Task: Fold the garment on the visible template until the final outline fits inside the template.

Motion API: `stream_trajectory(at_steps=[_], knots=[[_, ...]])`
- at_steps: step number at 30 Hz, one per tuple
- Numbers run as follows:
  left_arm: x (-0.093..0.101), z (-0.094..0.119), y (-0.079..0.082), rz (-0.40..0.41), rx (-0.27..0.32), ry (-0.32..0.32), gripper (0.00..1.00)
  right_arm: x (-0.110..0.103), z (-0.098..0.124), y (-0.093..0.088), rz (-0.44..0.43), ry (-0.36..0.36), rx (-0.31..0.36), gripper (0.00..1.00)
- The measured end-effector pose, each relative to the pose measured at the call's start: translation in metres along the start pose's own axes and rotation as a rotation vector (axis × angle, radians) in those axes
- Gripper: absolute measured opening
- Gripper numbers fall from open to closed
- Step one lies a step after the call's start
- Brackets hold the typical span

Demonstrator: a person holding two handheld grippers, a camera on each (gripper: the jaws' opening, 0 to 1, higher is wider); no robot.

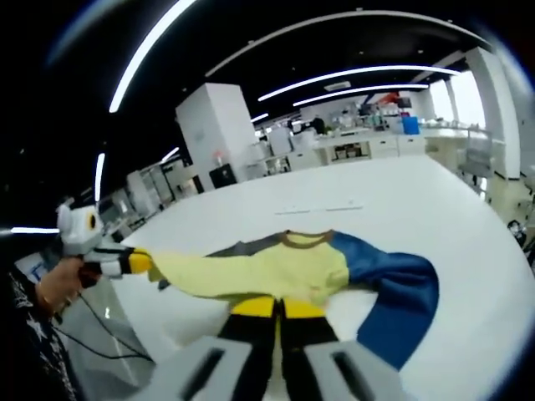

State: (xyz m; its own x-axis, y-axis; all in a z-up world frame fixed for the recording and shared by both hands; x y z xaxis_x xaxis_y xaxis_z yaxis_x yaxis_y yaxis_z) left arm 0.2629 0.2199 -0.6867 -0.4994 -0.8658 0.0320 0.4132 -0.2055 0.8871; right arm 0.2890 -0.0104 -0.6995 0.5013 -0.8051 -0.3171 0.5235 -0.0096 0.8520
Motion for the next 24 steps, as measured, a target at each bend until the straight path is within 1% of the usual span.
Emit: stream_trajectory(at_steps=[2,4,8,12,18,20,24], knots=[[0.002,0.003,-0.005,0.0,-0.025,-0.007,0.0,-0.001,0.004,-0.002,-0.005,0.008,-0.006,0.0],[0.004,0.005,-0.007,0.002,-0.029,-0.011,0.0,-0.002,0.007,-0.004,-0.008,0.012,-0.009,0.0],[0.013,0.01,-0.023,0.024,-0.071,-0.033,0.0,-0.003,0.013,-0.013,-0.011,0.017,-0.033,0.0],[0.021,0.014,-0.033,0.036,-0.096,-0.046,0.0,-0.006,0.02,-0.021,-0.009,0.037,-0.056,0.0],[0.032,0.017,-0.056,0.029,-0.156,-0.035,0.0,-0.008,0.029,-0.034,0.023,0.055,-0.093,0.0],[0.033,0.018,-0.066,0.034,-0.177,-0.026,0.0,-0.007,0.03,-0.041,0.033,0.061,-0.112,0.0],[0.04,0.021,-0.083,0.048,-0.238,-0.028,0.0,-0.008,0.031,-0.065,0.092,0.058,-0.202,0.0]])
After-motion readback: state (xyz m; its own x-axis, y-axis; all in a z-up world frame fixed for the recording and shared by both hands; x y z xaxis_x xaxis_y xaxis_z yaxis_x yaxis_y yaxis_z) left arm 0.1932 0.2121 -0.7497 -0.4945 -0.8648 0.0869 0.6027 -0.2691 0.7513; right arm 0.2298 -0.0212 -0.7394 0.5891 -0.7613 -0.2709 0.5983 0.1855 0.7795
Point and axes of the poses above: the point that each gripper's makers call its tool centre point, and the gripper's own axes: z roughly backward along the fingers, x roughly to its right, y roughly out of its top, the point moved 2 cm from there along z, roughly backward along the fingers, and after that the axes turned 1 degree about -z, right-handed, at the moved point
